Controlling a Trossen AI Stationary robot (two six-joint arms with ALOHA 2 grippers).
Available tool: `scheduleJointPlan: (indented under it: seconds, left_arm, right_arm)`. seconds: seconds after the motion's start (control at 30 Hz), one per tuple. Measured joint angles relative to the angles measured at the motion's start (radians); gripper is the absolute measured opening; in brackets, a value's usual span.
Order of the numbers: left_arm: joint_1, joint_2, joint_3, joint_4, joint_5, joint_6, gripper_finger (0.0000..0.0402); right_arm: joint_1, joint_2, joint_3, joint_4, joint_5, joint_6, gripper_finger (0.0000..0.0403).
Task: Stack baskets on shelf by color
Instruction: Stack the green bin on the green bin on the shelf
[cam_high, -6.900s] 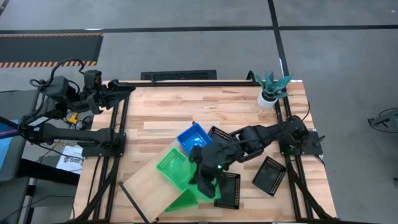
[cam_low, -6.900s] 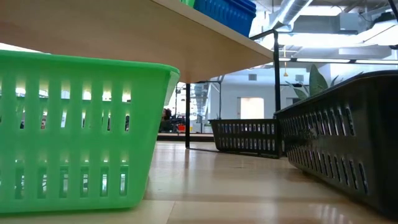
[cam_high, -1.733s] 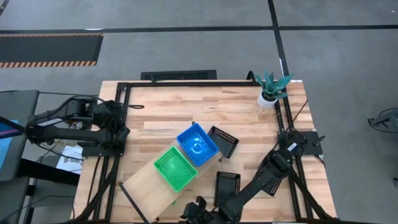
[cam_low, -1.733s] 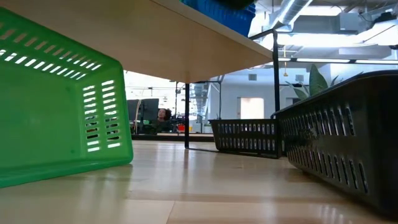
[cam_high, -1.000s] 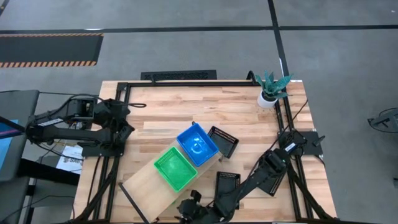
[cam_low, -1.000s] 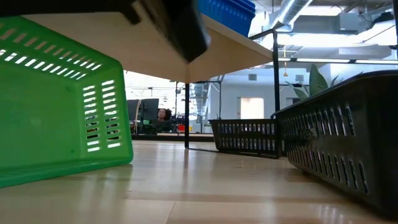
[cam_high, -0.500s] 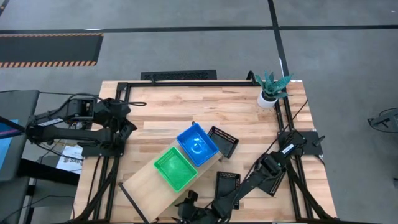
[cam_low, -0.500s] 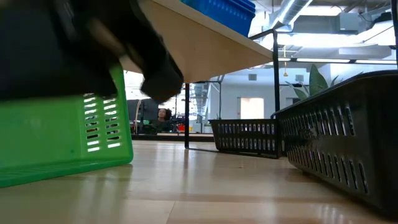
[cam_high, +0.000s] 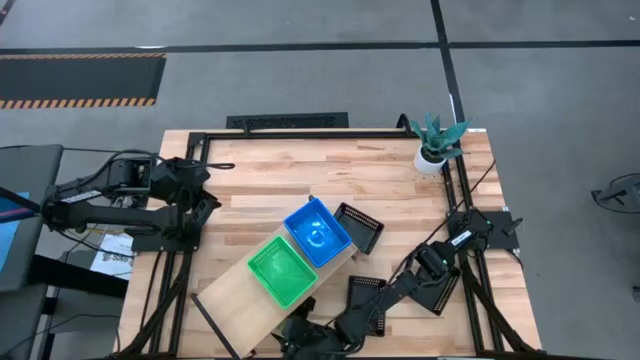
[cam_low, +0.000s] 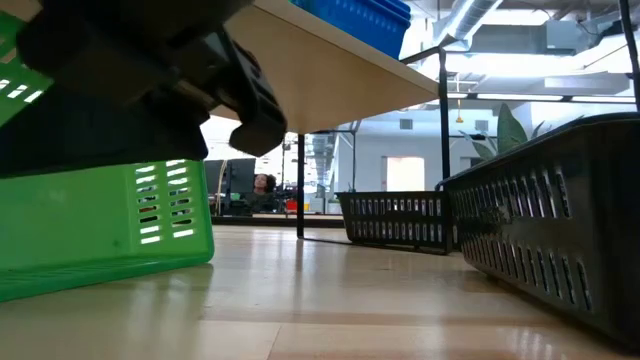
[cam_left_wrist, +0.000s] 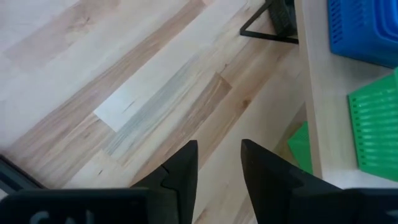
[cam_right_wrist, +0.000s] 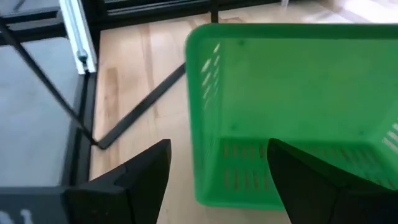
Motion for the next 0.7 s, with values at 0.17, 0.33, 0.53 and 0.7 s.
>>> scheduleJointPlan:
  seconds: [0.17,0.33,0.53,0.7]
  left_arm:
    - [0.0,0.0,0.0,-0.001,-0.002,0.0,0.011]
    - [0.0,0.0,0.0,-0.001,-0.003,0.0,0.011]
    - [0.0,0.0,0.0,-0.001,-0.003,0.0,0.011]
    - [0.0,0.0,0.0,-0.001,-0.004,0.0,0.011]
  right_arm:
    - [0.0,0.0,0.0,0.006,0.0,-0.008,0.0289]
    - [-0.001,0.0,0.0,0.037,0.0,-0.008,0.0254]
    - [-0.008,0.0,0.0,0.054,-0.057,-0.008,0.0188]
    - [-0.01,0.0,0.0,0.06,-0.085,0.0,0.0125]
